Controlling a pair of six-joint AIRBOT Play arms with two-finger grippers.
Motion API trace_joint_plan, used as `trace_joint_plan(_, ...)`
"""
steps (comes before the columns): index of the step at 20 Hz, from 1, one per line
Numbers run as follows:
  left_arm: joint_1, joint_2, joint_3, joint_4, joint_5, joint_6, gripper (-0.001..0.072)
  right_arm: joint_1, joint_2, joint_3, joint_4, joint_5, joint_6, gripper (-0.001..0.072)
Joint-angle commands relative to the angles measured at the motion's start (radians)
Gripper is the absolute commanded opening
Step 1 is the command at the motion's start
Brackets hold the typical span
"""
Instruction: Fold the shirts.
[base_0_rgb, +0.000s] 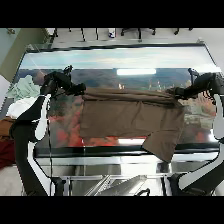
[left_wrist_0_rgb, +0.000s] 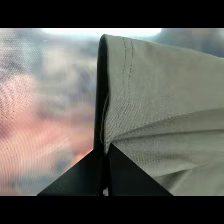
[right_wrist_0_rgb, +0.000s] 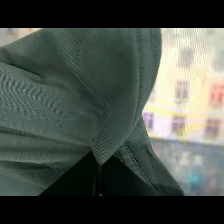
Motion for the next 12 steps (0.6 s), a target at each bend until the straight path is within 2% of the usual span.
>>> trace_joint_plan(1, -0.007, 0.000, -0.002, 0.023, 0.000, -0.002, 0.0012, 0.022, -0.004, -0.007, -0.043, 0.018, 0.033, 0.0023)
trace_joint_plan(3, -0.008, 0.000, -0.002, 0.010, 0.009, -0.001, 0.0018, 0.032, -0.004, -0.007, -0.040, 0.015, 0.033, 0.0025)
trace_joint_plan(4, -0.010, 0.000, -0.001, -0.010, 0.012, -0.001, 0.0181, 0.036, -0.004, -0.007, -0.025, 0.010, 0.038, 0.0046)
trace_joint_plan(5, -0.010, 0.000, -0.002, -0.036, 0.013, -0.001, 0.0460, 0.039, -0.004, -0.007, -0.003, 0.007, 0.057, 0.0209)
trace_joint_plan(6, -0.010, 0.000, -0.001, -0.069, 0.019, -0.001, 0.0665, 0.039, -0.002, -0.006, 0.023, 0.003, 0.087, 0.0348)
trace_joint_plan(7, -0.009, 0.000, 0.008, -0.093, 0.046, -0.001, 0.0690, 0.038, 0.005, -0.006, 0.057, -0.006, 0.100, 0.0395)
trace_joint_plan(12, 0.050, 0.031, 0.200, -0.092, 0.382, -0.023, 0.0690, -0.027, 0.148, 0.054, 0.105, -0.148, 0.134, 0.0396)
